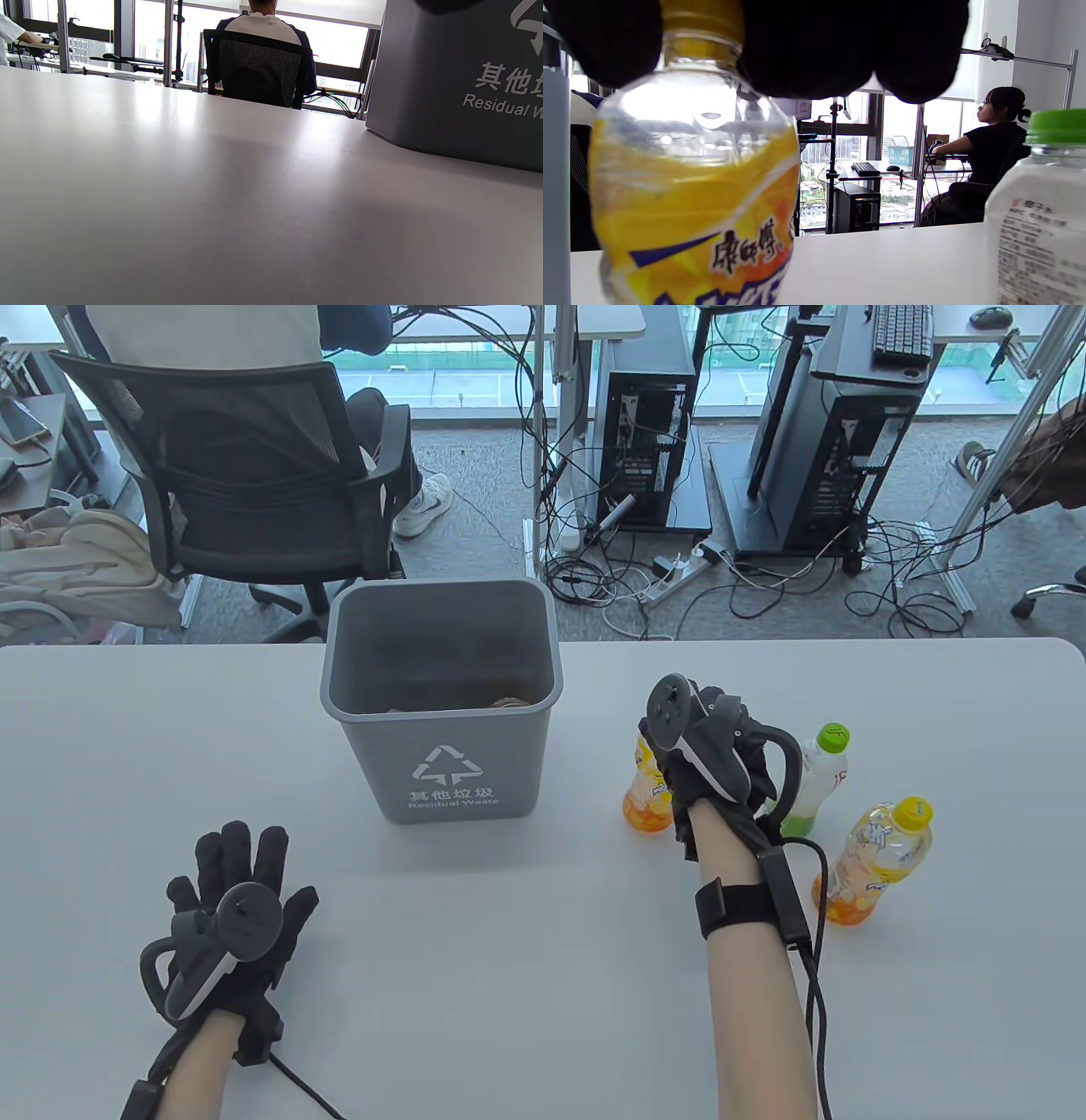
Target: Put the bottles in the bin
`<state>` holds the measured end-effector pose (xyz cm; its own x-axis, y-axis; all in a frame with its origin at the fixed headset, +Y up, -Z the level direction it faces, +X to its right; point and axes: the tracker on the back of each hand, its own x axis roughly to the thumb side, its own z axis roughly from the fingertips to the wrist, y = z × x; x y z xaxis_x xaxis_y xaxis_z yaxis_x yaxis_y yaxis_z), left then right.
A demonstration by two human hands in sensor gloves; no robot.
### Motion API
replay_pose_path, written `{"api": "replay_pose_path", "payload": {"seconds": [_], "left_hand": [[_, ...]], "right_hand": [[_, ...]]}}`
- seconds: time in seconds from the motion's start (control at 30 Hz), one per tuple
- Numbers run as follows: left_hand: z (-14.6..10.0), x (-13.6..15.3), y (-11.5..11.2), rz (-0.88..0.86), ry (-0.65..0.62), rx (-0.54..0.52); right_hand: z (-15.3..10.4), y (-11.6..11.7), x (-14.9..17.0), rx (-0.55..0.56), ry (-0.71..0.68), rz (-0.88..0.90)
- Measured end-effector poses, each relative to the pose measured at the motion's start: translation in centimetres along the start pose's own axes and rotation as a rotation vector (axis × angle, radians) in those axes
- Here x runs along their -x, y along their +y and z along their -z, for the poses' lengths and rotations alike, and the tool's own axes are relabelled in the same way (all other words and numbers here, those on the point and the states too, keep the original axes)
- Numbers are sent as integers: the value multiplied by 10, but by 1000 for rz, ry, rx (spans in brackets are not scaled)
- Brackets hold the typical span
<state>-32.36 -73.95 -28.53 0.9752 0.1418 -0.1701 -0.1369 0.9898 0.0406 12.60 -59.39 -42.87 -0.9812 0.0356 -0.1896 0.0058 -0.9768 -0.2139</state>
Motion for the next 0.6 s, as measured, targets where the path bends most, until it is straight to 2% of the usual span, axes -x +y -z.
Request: {"api": "replay_pose_path", "payload": {"seconds": [0.17, 0.37, 0.47, 0.6], "left_hand": [[0, 0, 0, -9, 1, -5], [1, 1, 0, -8, 2, -2], [1, 1, 0, -5, 1, -1], [1, 1, 0, -10, 8, -1]], "right_hand": [[-4, -15, 0, 70, -21, 28], [-9, -57, -3, 267, -21, 100], [-14, -84, -6, 372, -9, 193], [-23, -105, -15, 443, -8, 394]]}}
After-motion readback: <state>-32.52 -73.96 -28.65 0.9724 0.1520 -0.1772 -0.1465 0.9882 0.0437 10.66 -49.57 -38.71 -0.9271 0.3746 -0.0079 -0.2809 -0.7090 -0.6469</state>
